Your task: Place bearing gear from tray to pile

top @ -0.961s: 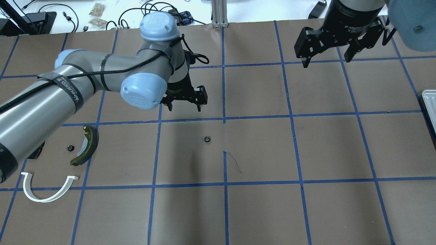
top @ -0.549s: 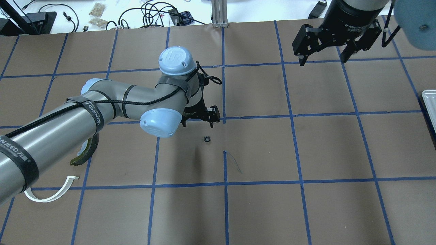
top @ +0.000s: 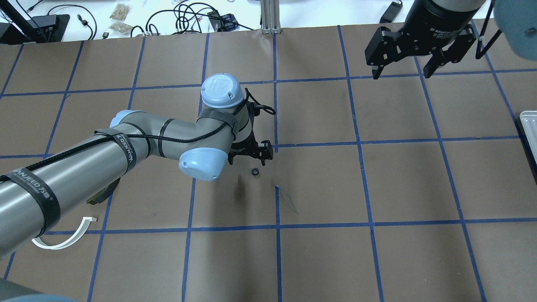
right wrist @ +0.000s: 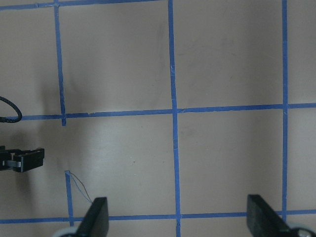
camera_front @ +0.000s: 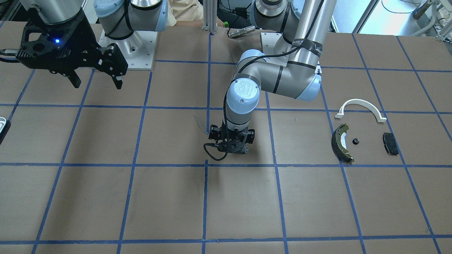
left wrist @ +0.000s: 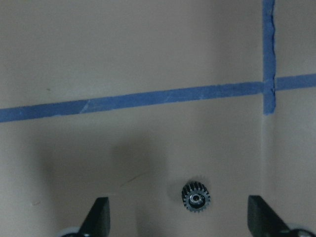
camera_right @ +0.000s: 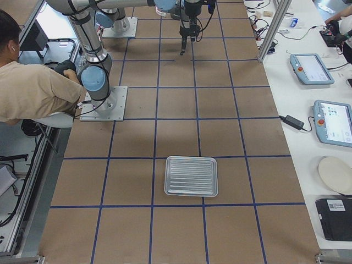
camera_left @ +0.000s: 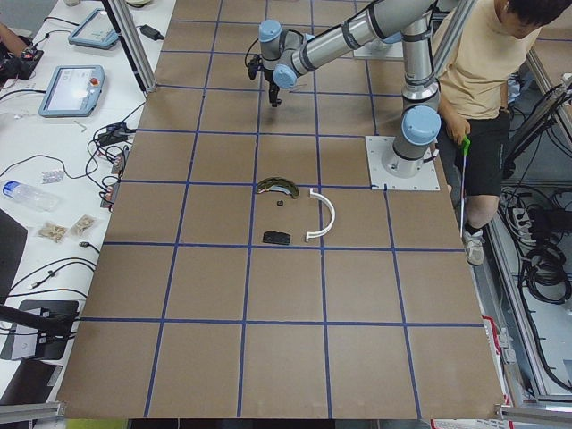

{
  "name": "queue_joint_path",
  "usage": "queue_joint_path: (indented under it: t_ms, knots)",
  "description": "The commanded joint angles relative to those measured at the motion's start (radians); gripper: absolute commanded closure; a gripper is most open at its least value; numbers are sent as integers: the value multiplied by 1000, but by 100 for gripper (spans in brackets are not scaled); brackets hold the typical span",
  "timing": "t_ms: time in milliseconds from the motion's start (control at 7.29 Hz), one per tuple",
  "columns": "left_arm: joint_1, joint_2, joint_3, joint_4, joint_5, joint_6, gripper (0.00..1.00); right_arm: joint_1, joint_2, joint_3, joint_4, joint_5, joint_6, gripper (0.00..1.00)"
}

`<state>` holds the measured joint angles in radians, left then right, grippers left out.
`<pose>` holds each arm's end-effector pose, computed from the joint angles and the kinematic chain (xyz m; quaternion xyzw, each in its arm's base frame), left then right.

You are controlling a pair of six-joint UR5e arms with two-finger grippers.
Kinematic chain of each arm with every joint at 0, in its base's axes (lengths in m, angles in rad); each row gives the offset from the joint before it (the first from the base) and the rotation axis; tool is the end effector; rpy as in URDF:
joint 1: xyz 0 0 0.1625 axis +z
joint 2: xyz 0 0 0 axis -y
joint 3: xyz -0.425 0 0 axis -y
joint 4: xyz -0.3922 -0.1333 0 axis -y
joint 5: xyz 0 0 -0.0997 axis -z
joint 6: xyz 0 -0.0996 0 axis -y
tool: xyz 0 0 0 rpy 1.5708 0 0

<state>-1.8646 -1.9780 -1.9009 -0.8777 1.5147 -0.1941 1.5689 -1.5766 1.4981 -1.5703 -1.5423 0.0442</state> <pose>-0.2933 -0.4899 0.1853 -0.0492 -0.9982 -0.0282 0.0219 0.1352 -0.4959 0.5268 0.0225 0.9989 -0.0387 0.0151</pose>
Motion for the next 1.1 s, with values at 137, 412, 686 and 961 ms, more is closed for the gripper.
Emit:
queue_joint_path:
  t_ms: [137,412,686,961]
  knots:
    - [-11,-10,-12,14,-1,-1,21,0,-2,13,-4,2,17,0]
    - [-11,-27,-10,16,2,2,33,0,-2,16,-5,4,19,0]
    - [-11,-33,-3,25,1,5,55,0,-3,16,-4,1,19,0]
    - [-8,-30,-1,29,2,8,100,0,-3,16,-5,-7,17,0]
